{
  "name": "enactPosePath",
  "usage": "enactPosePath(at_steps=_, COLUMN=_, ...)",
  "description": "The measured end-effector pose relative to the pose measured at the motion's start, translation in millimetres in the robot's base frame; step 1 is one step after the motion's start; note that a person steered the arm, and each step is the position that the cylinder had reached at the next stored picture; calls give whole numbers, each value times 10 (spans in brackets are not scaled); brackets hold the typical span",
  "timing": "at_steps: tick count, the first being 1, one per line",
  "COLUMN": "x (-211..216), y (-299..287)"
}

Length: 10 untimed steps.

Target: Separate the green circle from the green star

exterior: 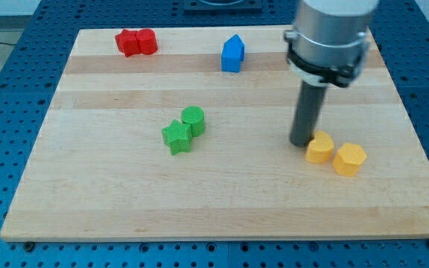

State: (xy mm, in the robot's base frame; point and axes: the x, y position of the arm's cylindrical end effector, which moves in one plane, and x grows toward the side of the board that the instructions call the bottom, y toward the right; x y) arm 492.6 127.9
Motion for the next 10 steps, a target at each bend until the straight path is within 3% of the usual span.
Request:
enactPosePath(at_steps=1, x=288, y=-98)
enactPosePath(at_steps=3, x=374, y=-2236)
enactPosePath(at_steps=4, x=-112, y=-2406)
enactPosePath(at_steps=8, x=-629, y=-1524)
enactPosePath(at_steps=9, x=-1046, y=-1223)
enactPosePath(at_steps=10, x=-1208, y=-1582)
